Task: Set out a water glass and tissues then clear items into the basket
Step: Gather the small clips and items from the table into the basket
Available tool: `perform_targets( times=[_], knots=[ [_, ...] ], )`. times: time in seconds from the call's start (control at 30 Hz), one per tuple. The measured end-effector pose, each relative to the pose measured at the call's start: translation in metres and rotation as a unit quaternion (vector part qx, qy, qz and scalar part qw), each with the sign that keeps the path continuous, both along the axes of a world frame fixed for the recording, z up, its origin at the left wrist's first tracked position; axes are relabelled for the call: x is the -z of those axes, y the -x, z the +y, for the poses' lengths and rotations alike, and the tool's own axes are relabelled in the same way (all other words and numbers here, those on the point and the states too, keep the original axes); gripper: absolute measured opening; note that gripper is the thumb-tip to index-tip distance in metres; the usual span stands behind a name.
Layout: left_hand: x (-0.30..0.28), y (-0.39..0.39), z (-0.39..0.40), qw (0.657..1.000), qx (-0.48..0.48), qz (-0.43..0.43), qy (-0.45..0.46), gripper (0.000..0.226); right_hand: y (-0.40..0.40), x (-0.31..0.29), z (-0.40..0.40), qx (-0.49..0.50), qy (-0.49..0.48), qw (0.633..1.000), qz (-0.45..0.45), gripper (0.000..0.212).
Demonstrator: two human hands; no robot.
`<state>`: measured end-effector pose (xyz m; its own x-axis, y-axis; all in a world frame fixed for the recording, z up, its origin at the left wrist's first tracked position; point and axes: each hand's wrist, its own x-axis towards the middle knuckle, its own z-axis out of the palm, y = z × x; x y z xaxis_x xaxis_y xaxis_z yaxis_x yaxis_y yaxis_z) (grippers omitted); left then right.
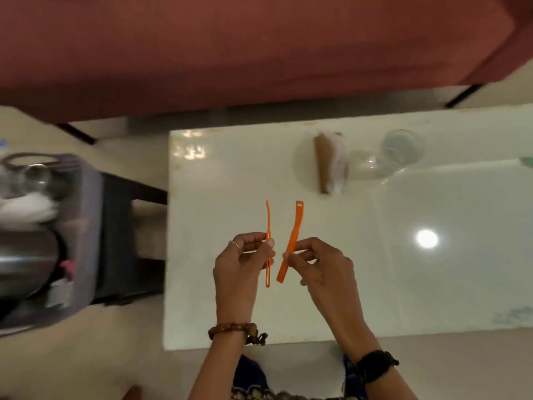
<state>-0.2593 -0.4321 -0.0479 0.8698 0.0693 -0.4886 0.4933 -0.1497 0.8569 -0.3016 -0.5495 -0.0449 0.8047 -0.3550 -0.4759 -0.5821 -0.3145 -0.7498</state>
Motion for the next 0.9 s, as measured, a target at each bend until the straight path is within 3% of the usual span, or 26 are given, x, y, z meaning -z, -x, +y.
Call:
perform_targets(
  times=[0.2,0.33,0.4,0.5,0.63,0.9],
  knots=[
    [-0.027,-0.03,0.187,0.99,-0.124,-0.012,-0.07,0.011,-0.058,-0.022,0.165,-0.098,-0.055,0.994,0.003,0.005],
    [-0.032,-0.047,0.283,0.968,-0.154,-0.037,-0.193,0.019,-0.095,-0.028,0.259,-0.166,-0.054,0.984,-0.017,0.008],
    [-0.024,-0.058,0.312,0.955,-0.155,-0.043,-0.251,0.011,-0.113,-0.024,0.299,-0.202,-0.027,0.979,-0.028,0.011],
    [-0.002,-0.079,0.332,0.927,-0.089,-0.033,-0.362,0.013,-0.14,-0.009,0.341,-0.249,0.045,0.967,-0.037,0.014],
    [0.025,-0.112,0.337,0.907,-0.016,-0.013,-0.42,0.018,-0.169,0.016,0.369,-0.287,0.124,0.949,-0.027,0.017],
    [0.07,-0.148,0.33,0.898,0.073,0.004,-0.435,0.021,-0.182,0.053,0.378,-0.316,0.242,0.916,-0.039,0.02]
  ],
)
